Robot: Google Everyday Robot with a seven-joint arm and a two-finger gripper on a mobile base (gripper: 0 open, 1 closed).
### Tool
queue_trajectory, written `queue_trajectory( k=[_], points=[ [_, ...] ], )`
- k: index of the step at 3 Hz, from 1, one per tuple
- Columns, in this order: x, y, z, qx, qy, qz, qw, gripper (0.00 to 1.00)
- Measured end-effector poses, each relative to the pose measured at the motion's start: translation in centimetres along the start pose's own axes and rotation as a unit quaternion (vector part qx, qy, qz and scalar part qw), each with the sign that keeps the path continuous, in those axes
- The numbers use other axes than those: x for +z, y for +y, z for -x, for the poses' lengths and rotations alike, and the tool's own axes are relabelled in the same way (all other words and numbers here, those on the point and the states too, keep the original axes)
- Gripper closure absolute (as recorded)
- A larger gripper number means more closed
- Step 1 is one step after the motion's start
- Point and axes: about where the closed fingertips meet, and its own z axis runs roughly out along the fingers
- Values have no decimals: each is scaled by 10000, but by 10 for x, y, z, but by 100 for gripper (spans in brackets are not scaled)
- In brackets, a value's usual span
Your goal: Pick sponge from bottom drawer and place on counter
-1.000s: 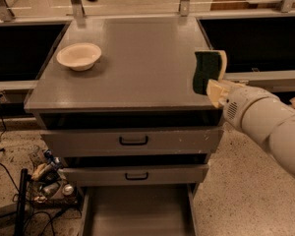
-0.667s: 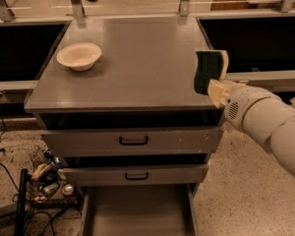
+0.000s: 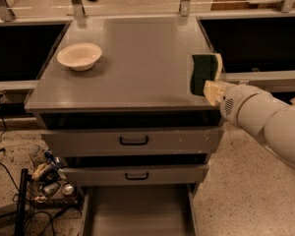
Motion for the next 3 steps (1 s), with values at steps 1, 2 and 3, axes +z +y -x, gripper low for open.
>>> queue_trajectory(
  k=[1,2,3],
  points=[
    [12,12,-6,135,189,251,9994,100],
    [21,27,-1,604,295,762,9948,100],
    [21,27,-1,603,295,760,9948,100]
  ],
)
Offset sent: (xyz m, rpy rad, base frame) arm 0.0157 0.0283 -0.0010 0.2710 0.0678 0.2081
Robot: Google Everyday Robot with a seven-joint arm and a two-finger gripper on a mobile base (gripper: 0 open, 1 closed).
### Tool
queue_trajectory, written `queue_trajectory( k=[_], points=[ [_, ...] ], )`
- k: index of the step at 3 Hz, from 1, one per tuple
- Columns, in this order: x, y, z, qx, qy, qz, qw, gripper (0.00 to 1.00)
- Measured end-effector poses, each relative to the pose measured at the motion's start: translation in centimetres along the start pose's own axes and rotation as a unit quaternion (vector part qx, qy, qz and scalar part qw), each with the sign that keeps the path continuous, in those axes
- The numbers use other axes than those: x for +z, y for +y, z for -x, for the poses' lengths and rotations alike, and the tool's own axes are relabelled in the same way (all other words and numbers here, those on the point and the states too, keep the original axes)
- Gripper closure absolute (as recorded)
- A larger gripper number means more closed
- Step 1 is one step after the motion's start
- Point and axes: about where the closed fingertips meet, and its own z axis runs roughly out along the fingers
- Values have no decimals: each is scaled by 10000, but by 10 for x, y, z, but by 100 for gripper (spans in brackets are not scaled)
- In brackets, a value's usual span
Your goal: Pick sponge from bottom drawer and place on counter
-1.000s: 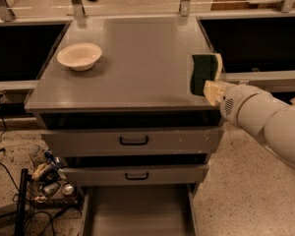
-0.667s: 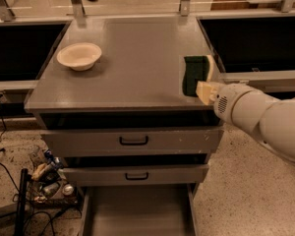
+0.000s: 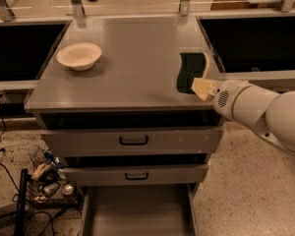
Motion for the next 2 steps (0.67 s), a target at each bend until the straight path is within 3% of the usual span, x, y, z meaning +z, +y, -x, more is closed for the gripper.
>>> queue_trajectory(
  k=[2],
  points=[
    [16,-8,2,530,192,270,9980,100]
  ],
)
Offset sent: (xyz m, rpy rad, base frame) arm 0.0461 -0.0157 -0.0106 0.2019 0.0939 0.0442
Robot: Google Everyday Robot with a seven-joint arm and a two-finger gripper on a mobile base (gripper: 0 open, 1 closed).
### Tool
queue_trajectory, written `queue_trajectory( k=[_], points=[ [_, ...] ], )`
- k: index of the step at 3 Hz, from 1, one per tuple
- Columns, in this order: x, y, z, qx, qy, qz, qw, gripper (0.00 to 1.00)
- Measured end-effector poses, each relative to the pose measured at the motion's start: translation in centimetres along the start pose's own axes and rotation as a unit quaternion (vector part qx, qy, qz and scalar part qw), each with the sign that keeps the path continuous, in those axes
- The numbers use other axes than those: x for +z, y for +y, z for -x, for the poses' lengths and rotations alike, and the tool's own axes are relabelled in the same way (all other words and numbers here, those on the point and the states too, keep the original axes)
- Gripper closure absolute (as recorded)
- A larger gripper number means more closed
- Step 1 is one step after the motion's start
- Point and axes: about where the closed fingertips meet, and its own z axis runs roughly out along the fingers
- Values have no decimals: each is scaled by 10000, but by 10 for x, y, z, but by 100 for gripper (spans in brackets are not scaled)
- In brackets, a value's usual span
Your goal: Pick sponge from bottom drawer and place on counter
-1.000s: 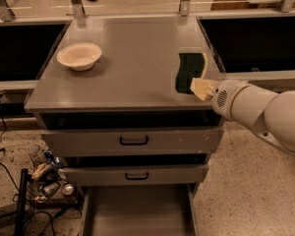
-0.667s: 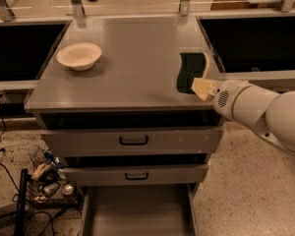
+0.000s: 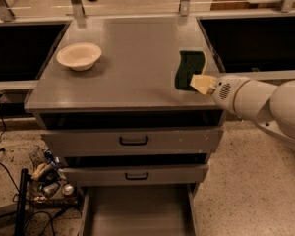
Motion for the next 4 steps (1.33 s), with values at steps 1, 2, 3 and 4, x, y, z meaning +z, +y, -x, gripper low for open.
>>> queue_trajectory(
  k=[1,2,3,4],
  points=[
    [17,-4,3,232,109,192,9995,100],
    [17,-4,3,232,109,192,9995,100],
    [26,-2,-16,416,366,373,9978,100],
    [27,-2,-18,430,394,399,9975,100]
  ],
)
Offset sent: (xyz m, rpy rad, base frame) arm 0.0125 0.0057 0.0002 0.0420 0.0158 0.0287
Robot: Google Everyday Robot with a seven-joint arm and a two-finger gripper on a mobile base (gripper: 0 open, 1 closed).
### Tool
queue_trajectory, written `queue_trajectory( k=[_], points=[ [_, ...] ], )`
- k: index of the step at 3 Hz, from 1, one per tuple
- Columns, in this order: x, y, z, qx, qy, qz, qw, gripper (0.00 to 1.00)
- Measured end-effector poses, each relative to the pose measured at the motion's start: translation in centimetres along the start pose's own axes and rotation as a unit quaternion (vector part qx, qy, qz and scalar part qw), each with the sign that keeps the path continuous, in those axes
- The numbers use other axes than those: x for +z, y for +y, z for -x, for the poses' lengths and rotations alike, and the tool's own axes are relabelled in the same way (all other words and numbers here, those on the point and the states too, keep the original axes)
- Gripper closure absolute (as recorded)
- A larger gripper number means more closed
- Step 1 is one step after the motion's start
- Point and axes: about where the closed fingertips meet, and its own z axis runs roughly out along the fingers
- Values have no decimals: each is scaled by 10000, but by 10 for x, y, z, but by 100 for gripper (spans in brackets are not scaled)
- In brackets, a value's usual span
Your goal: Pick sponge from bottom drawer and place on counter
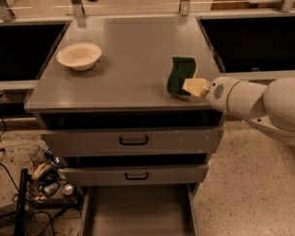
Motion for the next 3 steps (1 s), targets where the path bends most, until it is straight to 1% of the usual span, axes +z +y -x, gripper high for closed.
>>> queue_trajectory(
  k=[1,2,3],
  points=[
    [3,-1,-7,71,94,23,9999,100],
    [5,-5,-19,190,203,48,9996,97],
    [5,-5,-19,190,203,48,9996,75]
  ],
)
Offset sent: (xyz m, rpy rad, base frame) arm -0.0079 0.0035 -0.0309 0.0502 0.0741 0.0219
